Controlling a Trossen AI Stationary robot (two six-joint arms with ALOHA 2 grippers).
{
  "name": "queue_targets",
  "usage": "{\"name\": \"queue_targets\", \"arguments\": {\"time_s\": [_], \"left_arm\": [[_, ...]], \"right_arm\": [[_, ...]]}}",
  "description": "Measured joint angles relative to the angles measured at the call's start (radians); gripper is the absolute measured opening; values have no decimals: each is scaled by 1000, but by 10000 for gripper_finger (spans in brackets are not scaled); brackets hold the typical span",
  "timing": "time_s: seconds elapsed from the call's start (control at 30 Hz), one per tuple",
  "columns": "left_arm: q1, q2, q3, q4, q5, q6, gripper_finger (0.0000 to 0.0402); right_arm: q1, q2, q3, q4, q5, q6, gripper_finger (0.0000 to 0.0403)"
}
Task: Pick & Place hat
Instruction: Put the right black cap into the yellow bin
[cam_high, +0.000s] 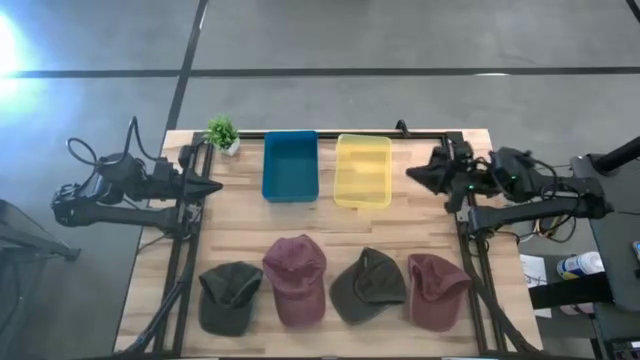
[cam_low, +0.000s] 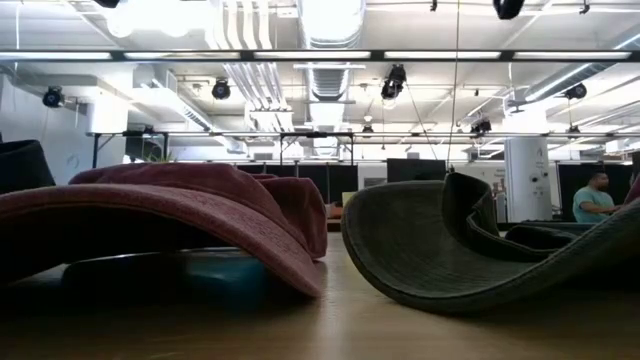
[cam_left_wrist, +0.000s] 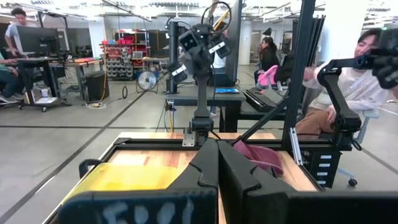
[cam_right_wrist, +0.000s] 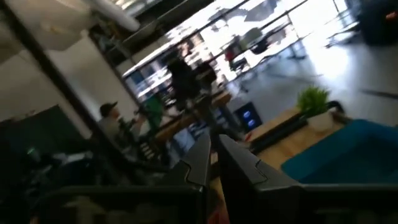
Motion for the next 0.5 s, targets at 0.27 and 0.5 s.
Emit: {"name": "queue_targets", "arguments": {"time_s": [0.27, 0.5], "left_arm": [[0, 0, 0, 24, 0, 0, 0], [0, 2, 0, 43, 0, 4, 0]], "right_arm": [[16, 140, 1, 1, -251, 110, 27], [42, 338, 1, 26, -316, 223, 28]]}}
